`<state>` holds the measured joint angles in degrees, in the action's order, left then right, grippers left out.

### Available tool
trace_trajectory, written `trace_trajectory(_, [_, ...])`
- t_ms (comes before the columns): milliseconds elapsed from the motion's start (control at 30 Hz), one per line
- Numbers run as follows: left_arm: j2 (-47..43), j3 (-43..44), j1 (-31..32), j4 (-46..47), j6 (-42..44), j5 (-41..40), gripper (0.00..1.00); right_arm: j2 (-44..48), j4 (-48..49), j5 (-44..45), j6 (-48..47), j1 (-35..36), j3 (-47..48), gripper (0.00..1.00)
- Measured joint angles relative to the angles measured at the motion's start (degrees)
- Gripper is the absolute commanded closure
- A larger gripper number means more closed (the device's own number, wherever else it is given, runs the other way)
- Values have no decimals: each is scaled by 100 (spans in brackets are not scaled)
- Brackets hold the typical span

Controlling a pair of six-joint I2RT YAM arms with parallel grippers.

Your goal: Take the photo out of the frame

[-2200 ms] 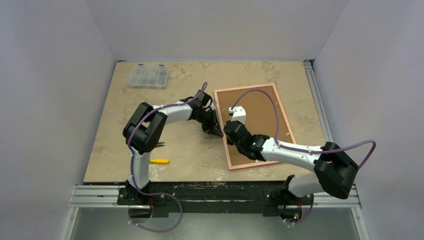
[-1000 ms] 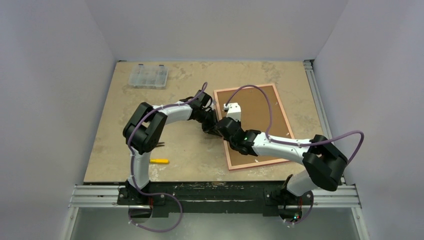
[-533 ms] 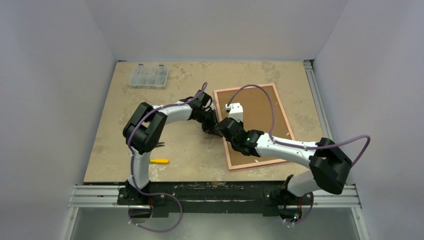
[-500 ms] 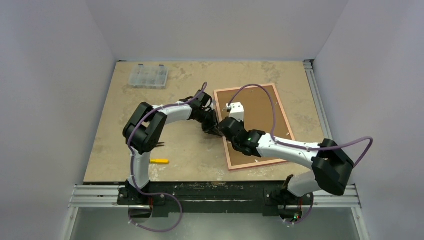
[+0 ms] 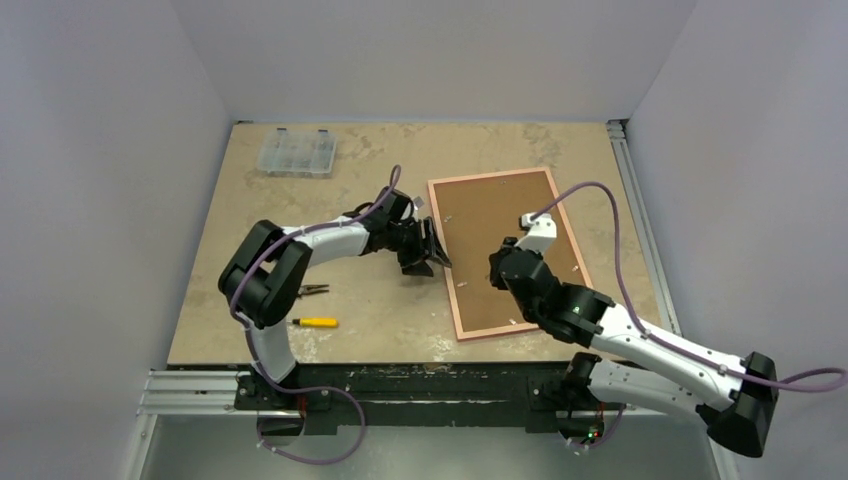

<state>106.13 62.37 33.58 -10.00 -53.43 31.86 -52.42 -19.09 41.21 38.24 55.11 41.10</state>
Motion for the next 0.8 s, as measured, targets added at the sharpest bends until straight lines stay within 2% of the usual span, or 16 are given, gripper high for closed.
trace_trajectory(133, [-280, -282, 382, 140, -238, -278, 48, 693, -527, 0, 315, 0, -398, 100])
trace_trajectory(300, [-638, -872, 1270, 358, -699, -896, 49, 1491, -1152, 24, 647, 0, -487, 100])
trace_trajectory(367, [-645, -898, 1606, 310, -776, -1176, 54, 1735, -1331, 28, 737, 0, -492, 100])
trace_trajectory(533, [-614, -898, 1919, 306, -968, -1622, 59, 2035, -1679, 22, 964, 0, -501, 100])
trace_trajectory(600, [-542, -859, 1939, 258, -999, -1742, 66, 2013, -1775, -7, 1005, 0, -501, 100])
trace_trajectory(700, [-361, -584, 1937, -61, -894, -1786, 84, 1980, -1882, -39, 1062, 0, -501, 100])
trace_trajectory(800, [-122, -114, 1904, -595, -549, -1781, 91, 1958, -1928, -92, 1058, 0, -501, 100])
